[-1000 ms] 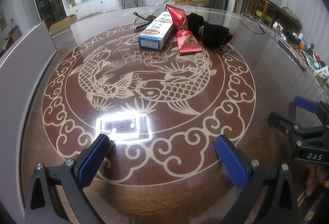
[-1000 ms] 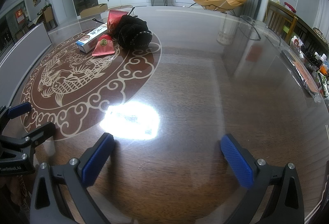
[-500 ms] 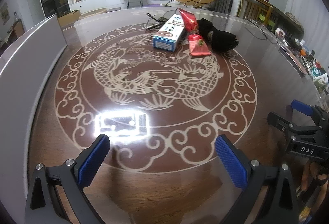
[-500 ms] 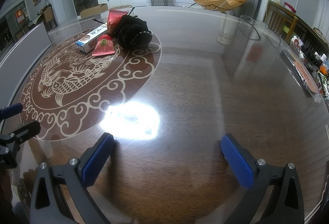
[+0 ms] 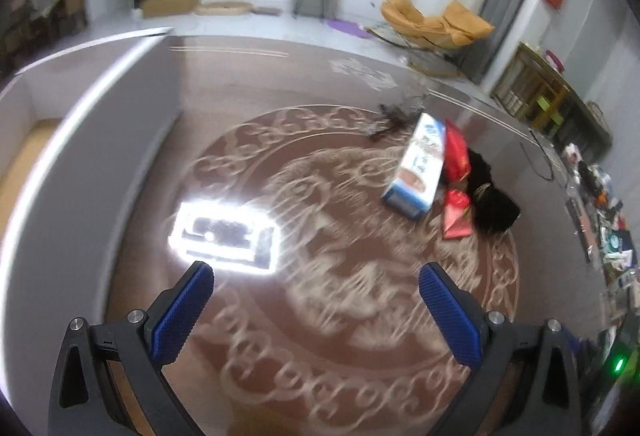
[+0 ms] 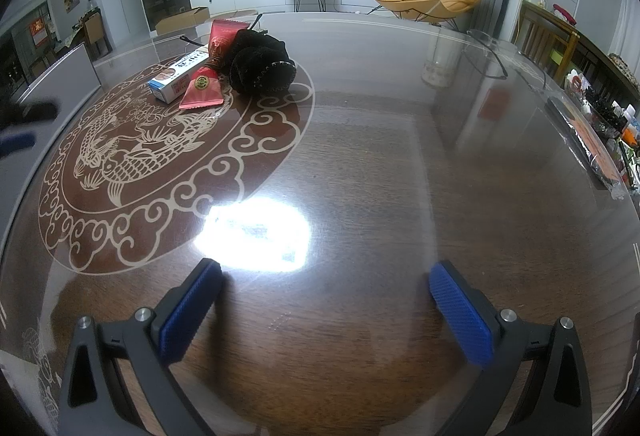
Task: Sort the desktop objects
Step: 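Lower the left tool onto the white-and-blue ointment box and close it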
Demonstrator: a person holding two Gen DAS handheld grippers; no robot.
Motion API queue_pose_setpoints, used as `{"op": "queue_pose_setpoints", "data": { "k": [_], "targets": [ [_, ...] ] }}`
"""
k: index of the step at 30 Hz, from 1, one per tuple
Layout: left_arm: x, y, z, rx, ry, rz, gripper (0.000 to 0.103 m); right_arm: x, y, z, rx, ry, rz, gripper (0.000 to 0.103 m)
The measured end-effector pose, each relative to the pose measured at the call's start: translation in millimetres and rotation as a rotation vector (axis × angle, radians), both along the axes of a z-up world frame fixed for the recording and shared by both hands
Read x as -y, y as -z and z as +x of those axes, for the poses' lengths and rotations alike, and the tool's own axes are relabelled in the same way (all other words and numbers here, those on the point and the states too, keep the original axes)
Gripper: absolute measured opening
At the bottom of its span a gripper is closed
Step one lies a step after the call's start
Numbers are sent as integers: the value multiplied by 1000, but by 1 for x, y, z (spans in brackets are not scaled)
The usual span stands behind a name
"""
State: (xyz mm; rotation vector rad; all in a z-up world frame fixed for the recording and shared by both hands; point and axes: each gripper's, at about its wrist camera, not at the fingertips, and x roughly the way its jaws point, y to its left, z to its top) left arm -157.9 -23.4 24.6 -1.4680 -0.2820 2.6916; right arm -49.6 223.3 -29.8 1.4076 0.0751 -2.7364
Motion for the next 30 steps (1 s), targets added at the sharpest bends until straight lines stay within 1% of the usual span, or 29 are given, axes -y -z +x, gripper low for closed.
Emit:
{"op": "queue_pose_setpoints", "data": {
  "k": [1, 3, 4, 6, 9, 13, 17, 23, 27, 28, 29, 30],
  "targets": [
    [-8, 3, -12, 17, 30, -19, 103, 0, 0, 0, 0, 0, 0, 103],
    [-28, 11, -34, 38, 94, -97, 103, 0, 0, 0, 0, 0, 0, 103],
    [-36, 14, -41, 38, 123, -121, 103, 0, 0, 0, 0, 0, 0, 103],
    [-49, 19, -54, 42, 191, -122, 103, 0, 0, 0, 0, 0, 0, 103],
    [-64, 24, -70, 54, 242, -114, 103, 0, 0, 0, 0, 0, 0, 103],
    [-73, 35, -92, 72, 259, -123, 103, 0, 0, 0, 0, 0, 0, 103],
    [-76, 43, -107, 88, 267, -100, 103, 0, 0, 0, 0, 0, 0, 103],
    [-94, 46, -123, 92, 304, -150, 103, 0, 0, 0, 0, 0, 0, 103],
    [-98, 47, -128, 79, 291, -171, 103, 0, 0, 1, 0, 0, 0, 103],
    [-99, 47, -128, 70, 287, -182, 101, 1, 0, 1, 0, 0, 0, 103],
    [-99, 47, -127, 50, 283, -203, 90, 1, 0, 1, 0, 0, 0, 103],
    [-97, 45, -124, 25, 285, -196, 76, 1, 0, 1, 0, 0, 0, 103]
  ]
}}
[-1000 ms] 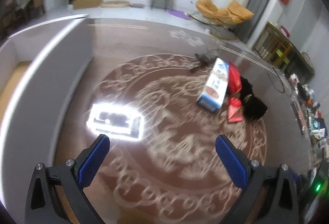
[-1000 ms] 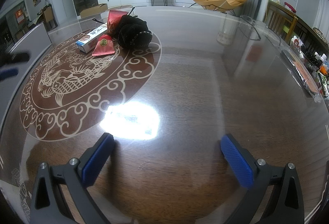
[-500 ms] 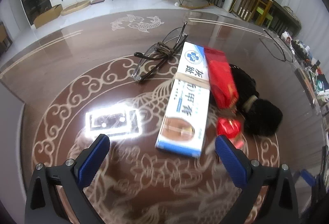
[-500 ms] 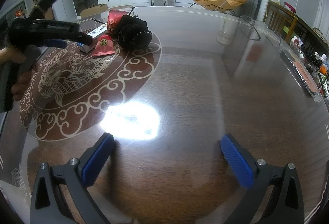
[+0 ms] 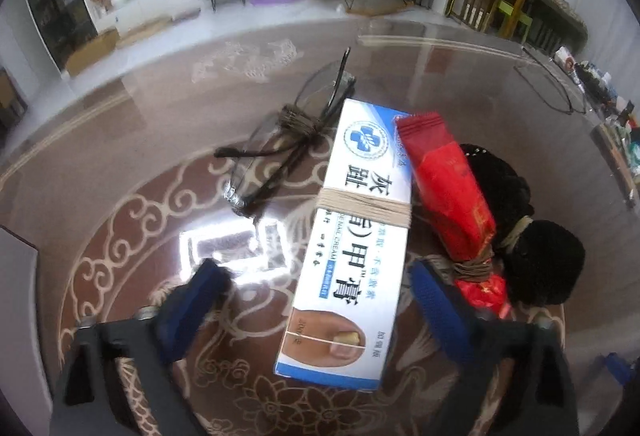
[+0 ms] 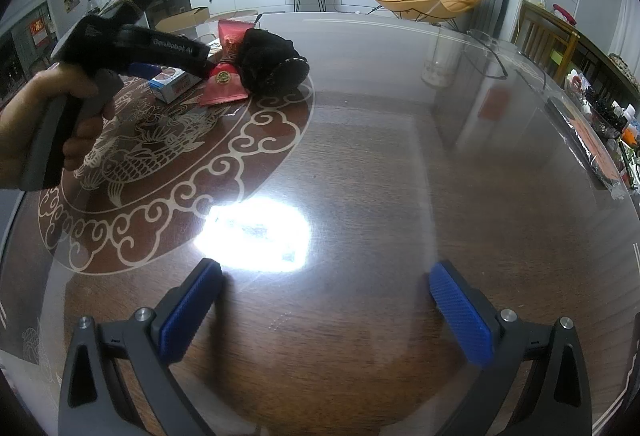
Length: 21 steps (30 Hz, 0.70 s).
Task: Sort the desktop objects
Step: 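Lower the left tool onto the white-and-blue ointment box and close it, then close the right tool on the red packet while the left tool lifts the ointment box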
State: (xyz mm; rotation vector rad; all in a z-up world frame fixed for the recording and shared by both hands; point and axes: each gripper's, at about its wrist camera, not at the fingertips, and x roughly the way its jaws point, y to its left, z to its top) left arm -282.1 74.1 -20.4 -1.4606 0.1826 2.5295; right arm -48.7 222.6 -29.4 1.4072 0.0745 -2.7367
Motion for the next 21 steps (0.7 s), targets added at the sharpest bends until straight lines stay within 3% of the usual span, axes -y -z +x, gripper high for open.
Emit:
{"op": "queue_pose_setpoints", "data": {
  "k": [3, 5, 10, 21],
  "targets": [
    [10, -5, 6, -24, -21, 8, 50, 0, 0, 0, 0, 0, 0, 103],
    [17, -4, 10, -23, -39, 3, 42, 0, 0, 0, 0, 0, 0, 103],
    [40, -2, 43, -32, -115, 2, 41, 0, 0, 0, 0, 0, 0, 103],
    [96, 2, 185, -41, -167, -3, 41, 0, 0, 0, -1, 0, 0, 103]
  ]
}}
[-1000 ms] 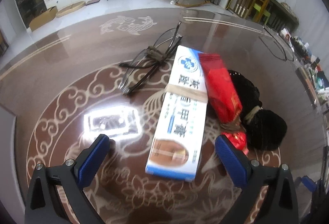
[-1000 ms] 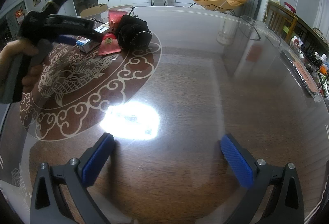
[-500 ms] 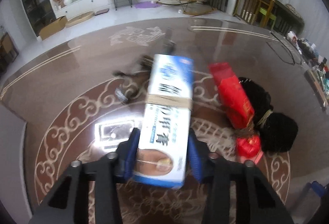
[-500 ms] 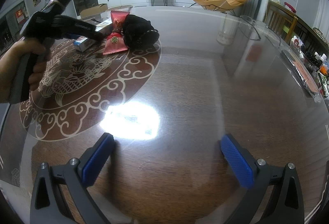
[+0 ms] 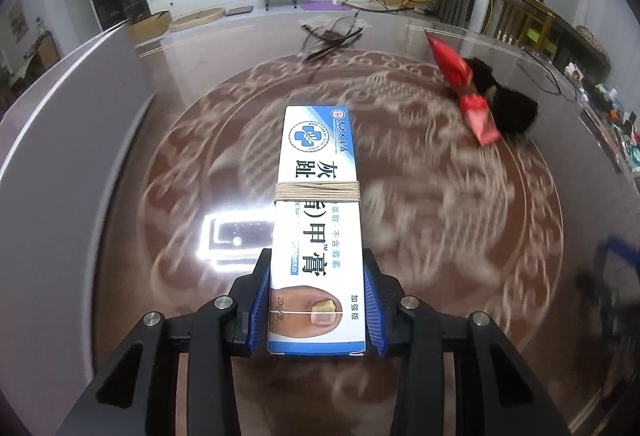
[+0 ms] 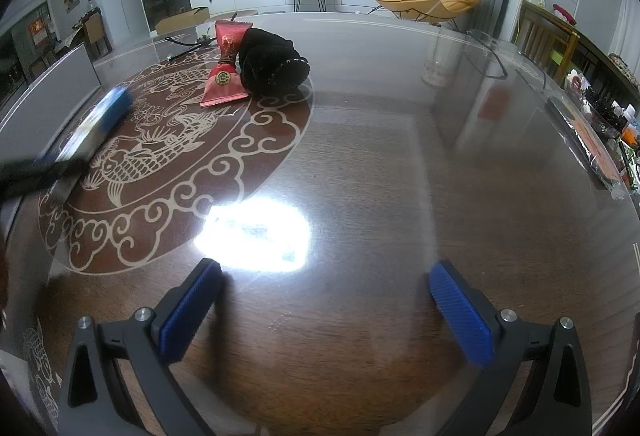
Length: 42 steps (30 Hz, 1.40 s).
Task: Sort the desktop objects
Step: 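Close the right tool on the red packet while the left tool lifts the ointment box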
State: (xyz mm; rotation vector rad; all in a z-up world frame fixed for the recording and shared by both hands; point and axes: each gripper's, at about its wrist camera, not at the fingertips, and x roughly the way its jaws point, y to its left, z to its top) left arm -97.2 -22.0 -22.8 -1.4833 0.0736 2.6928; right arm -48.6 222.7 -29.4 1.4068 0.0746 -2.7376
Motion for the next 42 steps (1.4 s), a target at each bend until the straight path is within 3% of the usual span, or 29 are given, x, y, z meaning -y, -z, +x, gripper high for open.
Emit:
{"op": "queue_pose_setpoints", "data": {
  "k": [7, 20, 23, 27, 30, 38, 39, 42],
  "targets": [
    [13, 1, 40, -36, -10, 11, 42, 0, 0, 0, 0, 0, 0, 103],
    [17, 1, 46, -106, 5, 11, 42, 0, -1, -2, 9, 2, -6, 103],
    [18, 2, 48, -107, 0, 15, 42, 6, -14, -9, -14, -57, -145, 103],
    [18, 2, 48, -108, -1, 10, 43, 44, -29, -48, -2, -189, -240, 103],
    [18, 2, 48, -107, -1, 9, 43, 70, -13, -93, 89, -196, -190, 103],
    [20, 2, 45, -107, -11, 17, 43, 92, -4, -171, 111, -124, -68, 103],
    [20, 2, 44, -107, -13, 17, 43, 93, -5, -179, 108, -119, -59, 102],
    [20, 2, 42, -107, -16, 16, 43, 93, -11, -182, 72, -150, -56, 78]
  ]
}}
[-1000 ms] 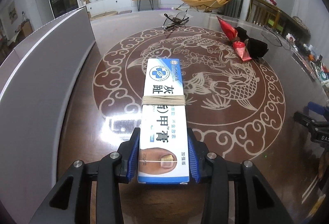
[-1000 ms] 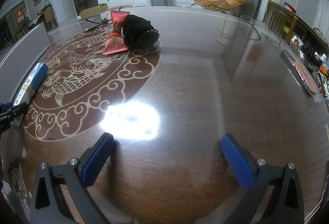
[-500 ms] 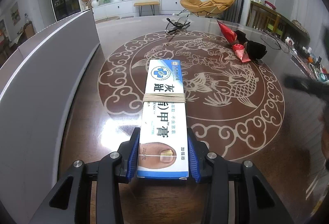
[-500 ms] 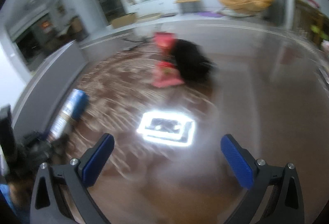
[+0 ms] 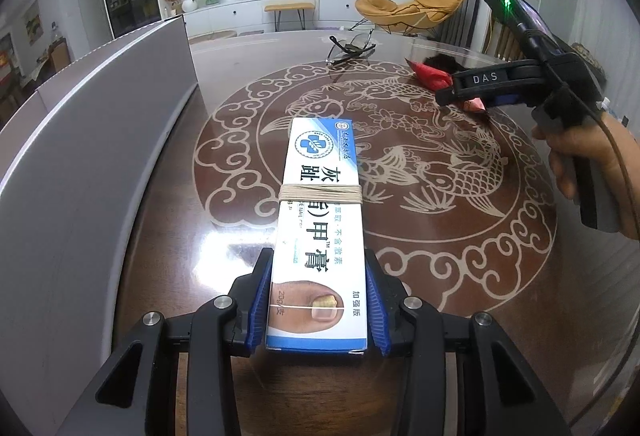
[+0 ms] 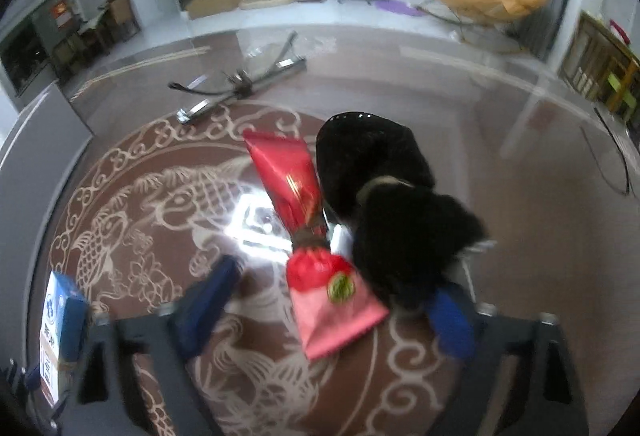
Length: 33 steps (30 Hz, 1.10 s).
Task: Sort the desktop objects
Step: 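Close the right tool on the red packet while the left tool lifts the ointment box, then carry the ointment box and red packet over the white bin with both tools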
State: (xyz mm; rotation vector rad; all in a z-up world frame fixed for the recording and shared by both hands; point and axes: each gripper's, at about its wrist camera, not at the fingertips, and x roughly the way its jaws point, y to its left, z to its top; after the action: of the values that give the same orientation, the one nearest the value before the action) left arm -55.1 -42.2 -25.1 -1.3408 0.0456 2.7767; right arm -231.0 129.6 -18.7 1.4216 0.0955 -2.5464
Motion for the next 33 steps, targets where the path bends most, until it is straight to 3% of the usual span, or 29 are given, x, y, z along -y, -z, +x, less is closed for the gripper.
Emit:
{"op": "queue_pose_setpoints", "data": {
  "k": [1, 2, 5, 9, 15, 16, 17, 19, 21, 23, 25, 26, 27, 29, 33],
  "targets": [
    [0, 0, 0, 0, 0, 0, 43, 0, -2, 2, -10, -21, 1, 62],
    [0, 1, 0, 0, 0, 0, 43, 1, -2, 4, -18, -42, 1, 41],
    [0, 1, 0, 0, 0, 0, 43, -2, -7, 22, -38, -96, -40, 31],
    [-1, 2, 2, 0, -9, -3, 43, -8, -4, 65, -14, -136, -91, 30],
    [-4, 2, 19, -1, 5, -8, 43, -21, 0, 177, -4, -121, -149, 31],
    [-3, 2, 19, 1, 7, -6, 44, -24, 1, 183, -5, -113, -148, 39],
    [-1, 2, 16, 13, 0, -10, 51, -26, 2, 185, 3, -115, -141, 50],
    [4, 2, 8, 44, -19, -5, 66, -24, 2, 180, 8, -145, -112, 56],
    [8, 2, -1, 73, -17, 21, 75, -17, 2, 168, 24, -197, -45, 57],
    [7, 2, -8, 92, -11, 9, 75, -12, 2, 162, 43, -248, -19, 57],
    [2, 3, -10, 97, 11, -10, 74, -10, 1, 163, 59, -268, -7, 53],
    [-1, 2, -9, 84, 24, -16, 61, -10, 0, 165, 61, -263, 17, 37],
    [-3, 2, -8, 73, 37, -14, 40, -11, -1, 170, 63, -260, 20, 29],
    [-10, -1, -6, 64, 40, -49, 41, -16, -3, 177, 70, -237, 17, 25],
    [-5, -18, 8, 13, 41, 39, 40, -25, -28, 189, 52, -209, -28, 25]
  ]
}}
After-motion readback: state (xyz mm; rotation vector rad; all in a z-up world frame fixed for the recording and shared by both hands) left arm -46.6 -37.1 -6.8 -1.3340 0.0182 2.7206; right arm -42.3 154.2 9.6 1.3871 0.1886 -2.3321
